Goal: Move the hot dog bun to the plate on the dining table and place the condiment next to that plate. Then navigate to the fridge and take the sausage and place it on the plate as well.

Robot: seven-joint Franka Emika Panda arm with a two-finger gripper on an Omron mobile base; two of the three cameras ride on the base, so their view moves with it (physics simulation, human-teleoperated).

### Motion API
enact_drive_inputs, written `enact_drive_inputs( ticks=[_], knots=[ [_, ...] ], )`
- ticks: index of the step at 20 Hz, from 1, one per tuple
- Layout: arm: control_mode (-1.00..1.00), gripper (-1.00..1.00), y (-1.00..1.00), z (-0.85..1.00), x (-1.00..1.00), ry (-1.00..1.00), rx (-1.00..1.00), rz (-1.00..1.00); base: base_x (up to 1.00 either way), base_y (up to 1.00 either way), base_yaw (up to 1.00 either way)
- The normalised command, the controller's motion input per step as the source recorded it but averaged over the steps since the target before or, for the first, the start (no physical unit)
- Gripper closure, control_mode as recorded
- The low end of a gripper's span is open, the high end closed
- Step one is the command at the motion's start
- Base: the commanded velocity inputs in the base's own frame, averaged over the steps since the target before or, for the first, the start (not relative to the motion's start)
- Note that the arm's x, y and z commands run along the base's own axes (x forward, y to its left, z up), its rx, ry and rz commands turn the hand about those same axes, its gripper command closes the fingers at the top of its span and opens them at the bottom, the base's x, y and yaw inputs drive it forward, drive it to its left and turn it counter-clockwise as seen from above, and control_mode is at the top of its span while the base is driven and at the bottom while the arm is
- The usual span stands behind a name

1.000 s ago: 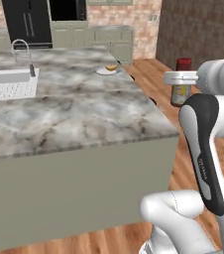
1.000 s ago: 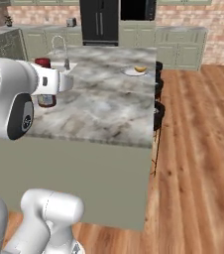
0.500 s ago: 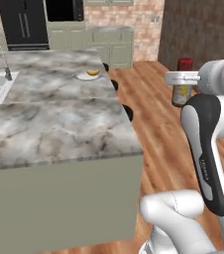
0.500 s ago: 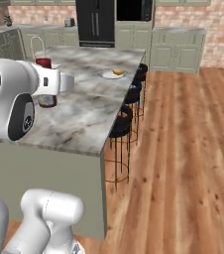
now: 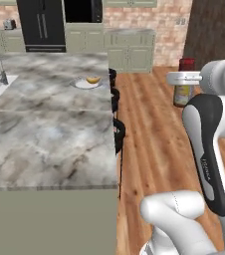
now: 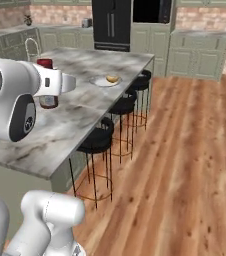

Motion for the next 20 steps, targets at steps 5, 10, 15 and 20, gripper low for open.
enact_drive_inputs(
  ticks=[5, 10, 15, 20],
  knots=[
    [1.00, 1.00, 0.00, 0.00, 0.00, 0.00, 0.00, 0.00, 0.46, -0.95, 0.27],
    [1.00, 1.00, 0.00, 0.00, 0.00, 0.00, 0.00, 0.00, 0.47, -0.89, 0.32],
    [1.00, 1.00, 0.00, 0.00, 0.00, 0.00, 0.00, 0.00, 0.60, -0.79, 0.37],
    [1.00, 1.00, 0.00, 0.00, 0.00, 0.00, 0.00, 0.00, 0.70, -0.70, 0.41]
  ],
)
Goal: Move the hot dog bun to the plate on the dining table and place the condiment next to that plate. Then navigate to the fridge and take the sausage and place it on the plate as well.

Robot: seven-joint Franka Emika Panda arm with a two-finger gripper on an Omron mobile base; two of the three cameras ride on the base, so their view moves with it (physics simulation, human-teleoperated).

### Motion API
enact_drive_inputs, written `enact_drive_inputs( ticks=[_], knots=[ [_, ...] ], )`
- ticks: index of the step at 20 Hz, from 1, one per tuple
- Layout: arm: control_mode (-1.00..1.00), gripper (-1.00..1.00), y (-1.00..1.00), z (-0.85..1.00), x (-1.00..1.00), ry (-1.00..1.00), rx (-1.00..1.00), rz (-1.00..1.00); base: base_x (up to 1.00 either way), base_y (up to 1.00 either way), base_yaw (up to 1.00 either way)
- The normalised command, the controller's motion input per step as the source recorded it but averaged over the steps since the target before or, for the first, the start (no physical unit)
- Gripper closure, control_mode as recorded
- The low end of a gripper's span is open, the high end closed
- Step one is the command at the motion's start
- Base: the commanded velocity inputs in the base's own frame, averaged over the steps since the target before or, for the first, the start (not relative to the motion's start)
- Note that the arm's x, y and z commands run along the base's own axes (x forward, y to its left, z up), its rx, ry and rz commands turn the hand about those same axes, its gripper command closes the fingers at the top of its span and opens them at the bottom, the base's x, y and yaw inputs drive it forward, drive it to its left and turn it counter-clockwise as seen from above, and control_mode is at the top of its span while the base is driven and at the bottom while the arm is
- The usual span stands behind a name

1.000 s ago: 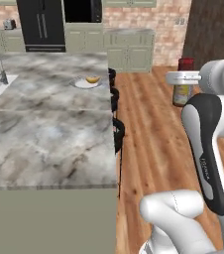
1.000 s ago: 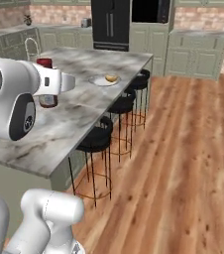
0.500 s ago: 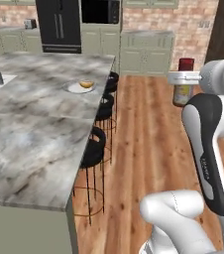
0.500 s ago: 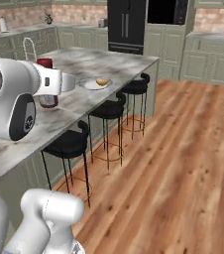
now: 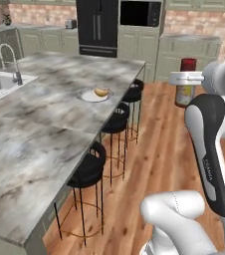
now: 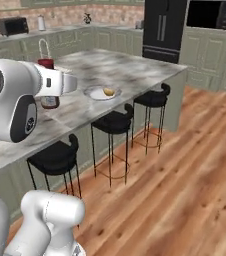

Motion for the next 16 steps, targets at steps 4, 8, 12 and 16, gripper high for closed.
enact_drive_inputs(
  ticks=[4, 8, 12, 16],
  knots=[
    [1.00, 1.00, 0.00, 0.00, 0.00, 0.00, 0.00, 0.00, 0.68, -0.69, 0.42],
    [1.00, 1.00, 0.00, 0.00, 0.00, 0.00, 0.00, 0.00, 0.68, -0.68, 0.43],
    [1.00, 1.00, 0.00, 0.00, 0.00, 0.00, 0.00, 0.00, 0.60, -0.70, 0.42],
    [1.00, 1.00, 0.00, 0.00, 0.00, 0.00, 0.00, 0.00, 0.50, -0.70, 0.40]
  ],
)
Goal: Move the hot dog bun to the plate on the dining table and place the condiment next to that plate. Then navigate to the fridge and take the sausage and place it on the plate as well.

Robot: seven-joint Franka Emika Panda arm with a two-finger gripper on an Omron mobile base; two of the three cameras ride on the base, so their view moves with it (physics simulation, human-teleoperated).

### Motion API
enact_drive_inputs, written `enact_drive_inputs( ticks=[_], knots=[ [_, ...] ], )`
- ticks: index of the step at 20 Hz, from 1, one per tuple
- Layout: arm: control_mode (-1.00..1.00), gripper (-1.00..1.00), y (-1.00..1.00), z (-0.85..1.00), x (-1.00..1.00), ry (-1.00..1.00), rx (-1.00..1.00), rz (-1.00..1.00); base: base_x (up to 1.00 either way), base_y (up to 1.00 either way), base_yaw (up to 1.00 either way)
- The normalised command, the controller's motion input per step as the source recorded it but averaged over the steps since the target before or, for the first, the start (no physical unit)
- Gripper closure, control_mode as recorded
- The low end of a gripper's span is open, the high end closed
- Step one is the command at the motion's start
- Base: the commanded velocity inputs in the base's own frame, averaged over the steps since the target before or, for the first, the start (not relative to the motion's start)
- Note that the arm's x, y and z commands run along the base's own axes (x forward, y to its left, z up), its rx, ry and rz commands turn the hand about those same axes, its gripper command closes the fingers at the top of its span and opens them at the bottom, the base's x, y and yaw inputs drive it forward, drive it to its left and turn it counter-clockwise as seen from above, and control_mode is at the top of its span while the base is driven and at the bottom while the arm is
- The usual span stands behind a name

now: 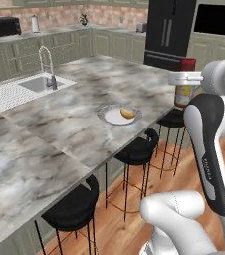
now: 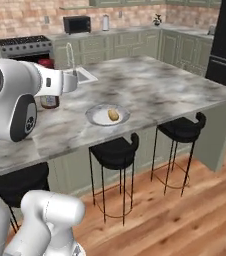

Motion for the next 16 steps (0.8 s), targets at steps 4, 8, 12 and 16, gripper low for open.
enact_drive_inputs(
  ticks=[4, 8, 12, 16],
  knots=[
    [1.00, 1.00, 0.00, 0.00, 0.00, 0.00, 0.00, 0.00, 0.52, -0.62, 0.41],
    [1.00, 1.00, 0.00, 0.00, 0.00, 0.00, 0.00, 0.00, 0.54, -0.57, 0.43],
    [1.00, 1.00, 0.00, 0.00, 0.00, 0.00, 0.00, 0.00, 0.58, -0.34, 0.45],
    [1.00, 1.00, 0.00, 0.00, 0.00, 0.00, 0.00, 0.00, 0.55, -0.05, 0.49]
  ],
)
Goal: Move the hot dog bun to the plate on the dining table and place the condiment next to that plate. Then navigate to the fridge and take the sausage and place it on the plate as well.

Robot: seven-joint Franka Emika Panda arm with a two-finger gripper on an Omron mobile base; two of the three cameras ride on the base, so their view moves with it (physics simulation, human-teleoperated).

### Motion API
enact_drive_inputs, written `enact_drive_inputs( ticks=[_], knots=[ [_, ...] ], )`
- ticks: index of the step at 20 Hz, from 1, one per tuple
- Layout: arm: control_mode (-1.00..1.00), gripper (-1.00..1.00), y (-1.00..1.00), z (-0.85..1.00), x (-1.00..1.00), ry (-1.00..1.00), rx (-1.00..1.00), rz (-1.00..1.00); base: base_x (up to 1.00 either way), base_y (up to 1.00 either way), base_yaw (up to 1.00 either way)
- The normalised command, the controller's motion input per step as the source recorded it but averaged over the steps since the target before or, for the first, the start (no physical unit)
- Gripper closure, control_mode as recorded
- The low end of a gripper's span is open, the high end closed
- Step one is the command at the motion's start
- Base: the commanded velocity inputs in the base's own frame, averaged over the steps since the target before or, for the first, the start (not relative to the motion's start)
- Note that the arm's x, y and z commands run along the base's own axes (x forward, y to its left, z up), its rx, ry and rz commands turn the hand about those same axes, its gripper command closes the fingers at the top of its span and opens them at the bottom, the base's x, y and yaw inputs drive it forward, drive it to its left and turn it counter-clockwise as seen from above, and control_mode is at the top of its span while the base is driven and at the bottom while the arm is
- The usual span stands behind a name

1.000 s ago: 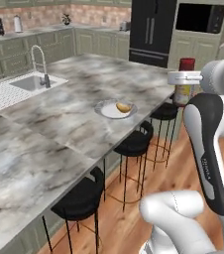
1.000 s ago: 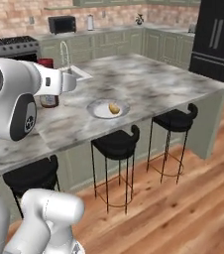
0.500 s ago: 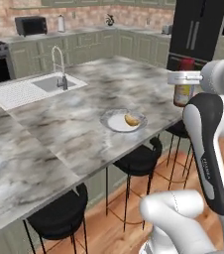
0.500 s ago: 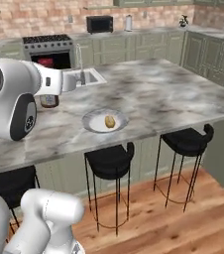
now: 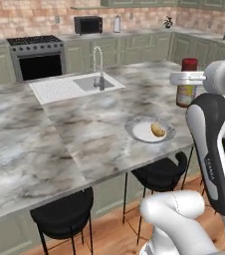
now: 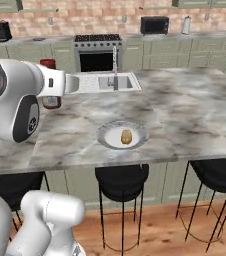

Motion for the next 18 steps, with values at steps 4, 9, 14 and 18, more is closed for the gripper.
enact_drive_inputs(
  ticks=[4, 9, 14, 18],
  knots=[
    [1.00, 1.00, 0.00, 0.00, 0.00, 0.00, 0.00, 0.00, 0.52, -0.02, 0.49],
    [1.00, 1.00, 0.00, 0.00, 0.00, 0.00, 0.00, 0.00, 0.52, -0.16, 0.40],
    [1.00, 1.00, 0.00, 0.00, 0.00, 0.00, 0.00, 0.00, 0.52, -0.31, 0.27],
    [1.00, 1.00, 0.00, 0.00, 0.00, 0.00, 0.00, 0.00, 0.61, -0.39, 0.17]
  ],
)
